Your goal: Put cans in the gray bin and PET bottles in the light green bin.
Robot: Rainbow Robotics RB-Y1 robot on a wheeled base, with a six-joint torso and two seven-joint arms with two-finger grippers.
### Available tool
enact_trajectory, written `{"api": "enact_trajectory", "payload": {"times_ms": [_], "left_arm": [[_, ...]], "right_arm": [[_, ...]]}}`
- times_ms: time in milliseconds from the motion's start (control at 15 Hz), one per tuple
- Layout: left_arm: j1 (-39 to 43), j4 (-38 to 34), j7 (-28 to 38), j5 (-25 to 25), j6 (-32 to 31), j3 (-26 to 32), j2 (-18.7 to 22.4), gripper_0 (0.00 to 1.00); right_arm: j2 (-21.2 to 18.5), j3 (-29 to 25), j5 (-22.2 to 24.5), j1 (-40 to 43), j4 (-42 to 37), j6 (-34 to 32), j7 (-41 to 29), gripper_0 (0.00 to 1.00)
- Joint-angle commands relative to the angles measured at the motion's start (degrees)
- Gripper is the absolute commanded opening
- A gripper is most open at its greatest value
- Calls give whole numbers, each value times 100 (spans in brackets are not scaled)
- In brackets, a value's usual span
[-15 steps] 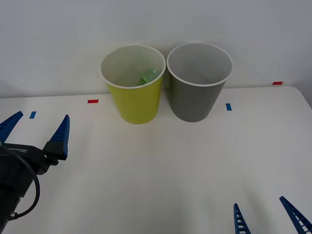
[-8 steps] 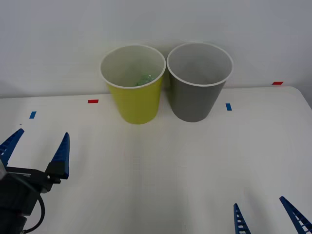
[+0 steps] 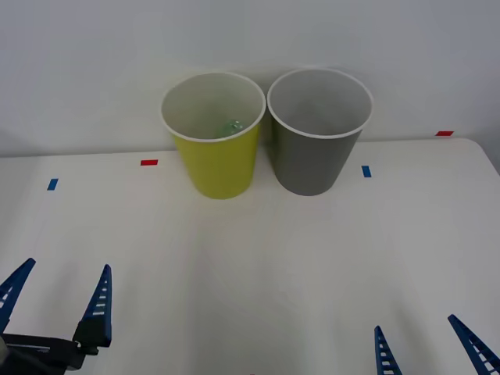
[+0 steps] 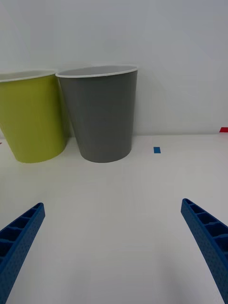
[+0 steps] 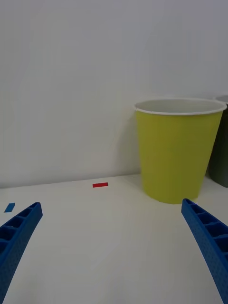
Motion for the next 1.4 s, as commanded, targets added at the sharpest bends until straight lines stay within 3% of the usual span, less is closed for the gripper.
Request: {"api": "enact_trajectory", "payload": {"times_ms": [67,400,800,1400], "left_arm": [[233,451,30,-178,-605,-328,1,100],[725,451,13,-380,-710,-653,-96,100],[1366,451,110,-1197,-974,-741,-597,100],[1384,451,118,-1206,-974,-741,-588,100]], "right_arm": [[0,0,0,0,0,0,0,100],[0,0,0,0,0,0,0,100],[0,0,0,0,0,0,0,100],[0,0,0,0,0,0,0,100]]}}
